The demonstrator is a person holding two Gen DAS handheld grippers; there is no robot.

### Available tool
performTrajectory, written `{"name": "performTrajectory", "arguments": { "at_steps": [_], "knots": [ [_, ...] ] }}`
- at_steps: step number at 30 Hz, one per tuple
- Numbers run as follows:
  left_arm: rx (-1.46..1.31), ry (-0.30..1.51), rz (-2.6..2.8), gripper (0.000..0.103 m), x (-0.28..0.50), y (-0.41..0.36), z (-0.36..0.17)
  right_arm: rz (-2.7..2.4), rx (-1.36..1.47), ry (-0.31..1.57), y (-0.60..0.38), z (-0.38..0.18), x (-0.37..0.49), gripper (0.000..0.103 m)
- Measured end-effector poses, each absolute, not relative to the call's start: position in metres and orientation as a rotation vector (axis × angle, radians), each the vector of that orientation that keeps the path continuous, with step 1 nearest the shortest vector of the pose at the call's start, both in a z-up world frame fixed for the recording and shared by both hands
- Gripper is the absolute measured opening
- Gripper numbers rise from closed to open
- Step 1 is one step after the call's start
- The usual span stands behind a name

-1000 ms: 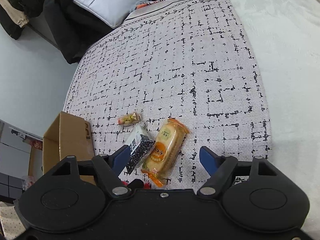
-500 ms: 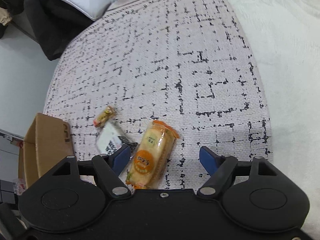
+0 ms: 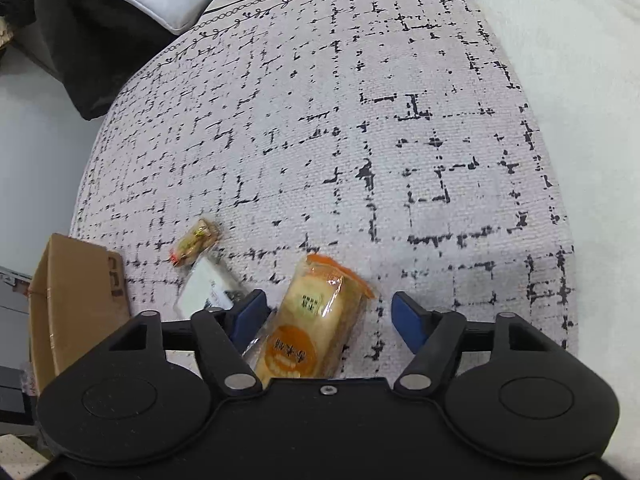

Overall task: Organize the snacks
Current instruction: 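Grasp the red-and-white bar with the left gripper while the right grasps the orange bread roll, then carry the red bar and bread roll over the box opening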

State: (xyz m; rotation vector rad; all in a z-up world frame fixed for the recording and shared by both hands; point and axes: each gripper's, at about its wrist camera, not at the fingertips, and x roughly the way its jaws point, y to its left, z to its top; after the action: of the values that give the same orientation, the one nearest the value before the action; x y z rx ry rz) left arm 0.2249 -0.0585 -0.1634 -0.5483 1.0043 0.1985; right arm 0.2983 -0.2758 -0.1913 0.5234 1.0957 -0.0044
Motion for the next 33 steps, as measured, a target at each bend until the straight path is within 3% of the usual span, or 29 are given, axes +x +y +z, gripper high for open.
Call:
{"name": "performTrajectory", "arguments": {
  "at_steps": [2, 5, 33],
  "knots": [
    [-0.552, 0.998, 0.196, 0.024, 0.223, -0.055, -0.159, -0.013, 0.507, 1.076, -0.274, -0.19, 0.301, 0.04],
    [-0.555, 0.988, 0.193, 0.024, 0.219, -0.051, -0.151, 0.02, 0.55, 1.075, -0.276, -0.187, 0.297, 0.035],
    [-0.519, 0.836, 0.145, 0.024, 0.19, -0.019, -0.078, 0.218, 0.59, 0.827, -0.262, -0.106, 0.251, 0.034]
  ]
}}
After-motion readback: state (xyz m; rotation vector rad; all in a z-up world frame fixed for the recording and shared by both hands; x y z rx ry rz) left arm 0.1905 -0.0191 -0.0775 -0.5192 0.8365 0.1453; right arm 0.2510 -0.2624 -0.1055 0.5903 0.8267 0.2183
